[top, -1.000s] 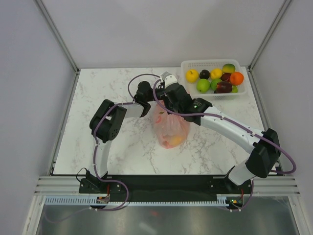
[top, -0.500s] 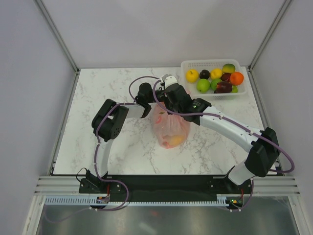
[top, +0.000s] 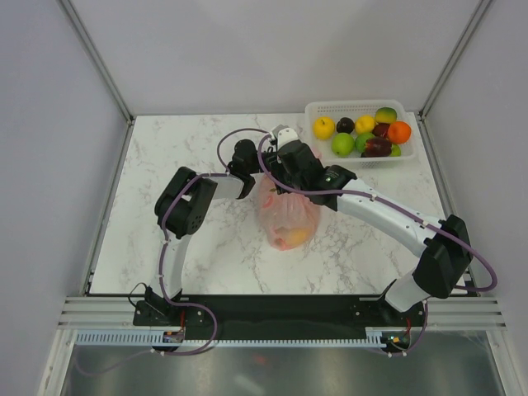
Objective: Place the fake fruits into the plastic bag and tie a complex knot
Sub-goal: Tie the plastic bag at the center of the board.
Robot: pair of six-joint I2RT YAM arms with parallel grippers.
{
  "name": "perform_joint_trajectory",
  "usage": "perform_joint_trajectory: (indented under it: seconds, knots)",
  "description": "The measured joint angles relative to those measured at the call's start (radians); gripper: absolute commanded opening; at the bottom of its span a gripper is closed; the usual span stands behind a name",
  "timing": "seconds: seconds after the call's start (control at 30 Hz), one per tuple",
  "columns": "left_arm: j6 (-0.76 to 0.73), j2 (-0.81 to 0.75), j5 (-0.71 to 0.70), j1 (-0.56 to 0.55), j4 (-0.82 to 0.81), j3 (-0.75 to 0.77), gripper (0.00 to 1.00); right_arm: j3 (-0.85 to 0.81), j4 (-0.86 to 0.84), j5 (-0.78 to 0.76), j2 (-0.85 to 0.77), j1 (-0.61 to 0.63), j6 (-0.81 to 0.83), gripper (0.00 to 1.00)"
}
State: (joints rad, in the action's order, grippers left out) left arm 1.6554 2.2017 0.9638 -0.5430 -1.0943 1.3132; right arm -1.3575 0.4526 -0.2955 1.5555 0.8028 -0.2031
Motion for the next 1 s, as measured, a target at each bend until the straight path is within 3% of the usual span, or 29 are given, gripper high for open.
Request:
perform_joint_trajectory:
  seconds: [0.17, 0.23, 0.43, 0.63, 0.83, 0.9, 0.93, 1.0]
  knots:
    - [0.0, -0.003, -0.006, 0.0, 0.0, 0.0, 0.02, -0.012, 0.013, 0.011, 0.0, 0.0, -0.007, 0.58]
    - [0.0, -0.005, -0.009, 0.0, -0.001, 0.0, 0.02, -0.018, 0.019, 0.012, 0.0, 0.001, -0.011, 0.68]
    - [0.0, -0.005, -0.02, 0.003, -0.008, 0.0, 0.02, -0.036, 0.038, 0.014, 0.0, 0.004, -0.016, 0.8]
    - [0.0, -0.005, -0.02, 0.007, -0.02, 0.0, 0.02, -0.05, 0.047, 0.013, 0.0, 0.005, -0.018, 0.71]
    - [0.0, -0.005, -0.019, 0.006, -0.028, 0.0, 0.02, -0.076, 0.075, 0.004, 0.0, 0.004, -0.034, 0.7]
    - [0.0, -0.005, -0.019, 0.006, -0.031, 0.0, 0.02, -0.095, 0.09, 0.002, 0.0, 0.002, -0.046, 0.74]
    - [0.0, -0.005, -0.018, 0.006, -0.031, 0.0, 0.02, -0.101, 0.093, 0.002, 0.0, 0.002, -0.053, 0.84]
    - [0.0, -0.005, -0.019, 0.006, -0.031, 0.0, 0.02, -0.112, 0.107, -0.002, 0.0, 0.001, -0.076, 0.89]
